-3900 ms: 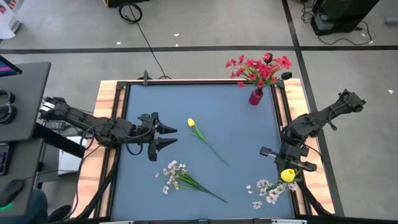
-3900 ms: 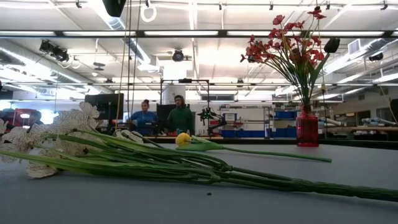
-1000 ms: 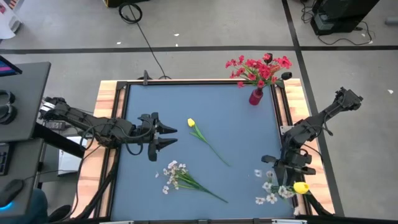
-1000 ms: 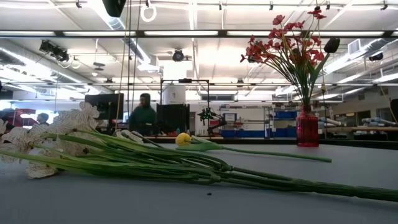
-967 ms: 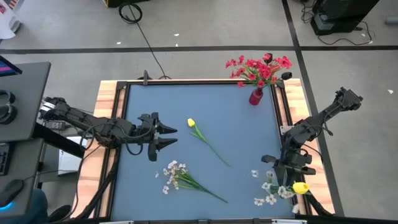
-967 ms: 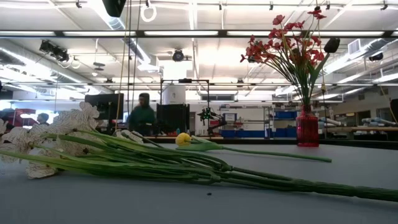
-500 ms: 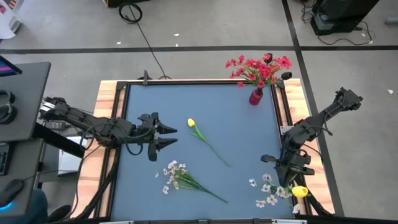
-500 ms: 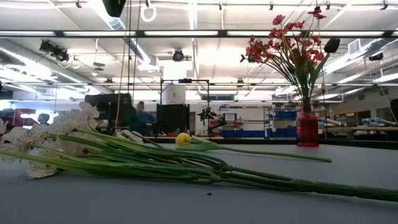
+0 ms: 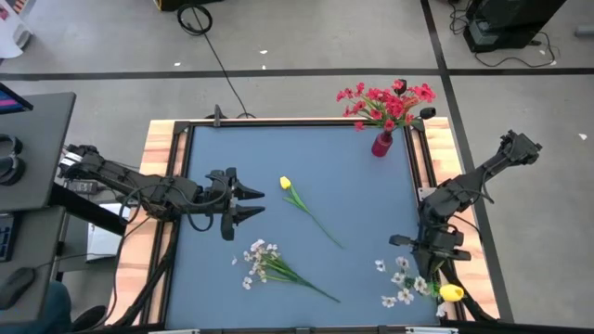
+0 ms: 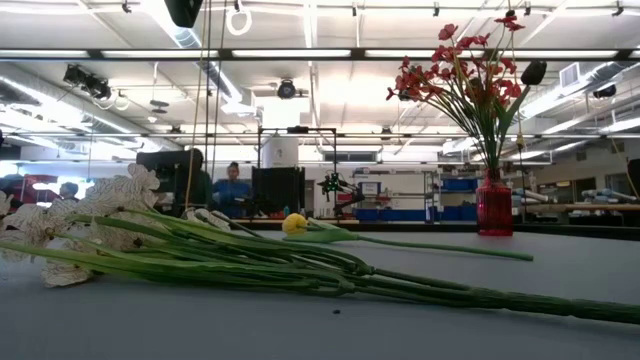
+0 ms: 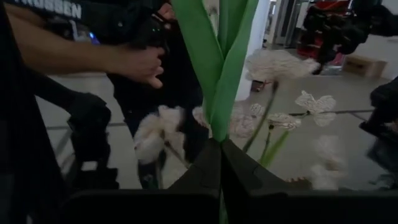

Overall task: Sort flowers into vase by color
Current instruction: Put the right yellow tulip into the transparent vase

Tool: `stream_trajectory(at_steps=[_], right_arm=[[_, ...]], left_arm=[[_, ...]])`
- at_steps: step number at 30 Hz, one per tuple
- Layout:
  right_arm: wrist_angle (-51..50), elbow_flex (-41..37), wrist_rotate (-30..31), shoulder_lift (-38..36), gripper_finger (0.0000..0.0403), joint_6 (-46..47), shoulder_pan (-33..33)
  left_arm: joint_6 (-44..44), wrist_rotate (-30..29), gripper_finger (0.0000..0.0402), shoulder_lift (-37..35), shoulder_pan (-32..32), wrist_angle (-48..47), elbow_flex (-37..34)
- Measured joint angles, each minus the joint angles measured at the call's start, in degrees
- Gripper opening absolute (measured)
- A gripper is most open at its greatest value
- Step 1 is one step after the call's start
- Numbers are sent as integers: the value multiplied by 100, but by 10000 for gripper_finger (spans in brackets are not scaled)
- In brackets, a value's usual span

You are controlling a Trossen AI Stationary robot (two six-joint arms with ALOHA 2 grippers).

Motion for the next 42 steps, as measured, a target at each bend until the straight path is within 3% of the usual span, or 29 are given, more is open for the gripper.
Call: stream_trajectory(at_steps=[5, 20, 42], right_arm=[[103, -10, -259, 4, 9, 333, 0], [-384, -17, -304, 375, 8, -108, 19], [765, -16, -250, 390, 3, 165, 42]], left_arm=[[0, 0, 203, -2, 1, 0, 0], [0, 0, 203, 0, 2, 0, 0], [0, -1, 203, -1, 2, 0, -1]])
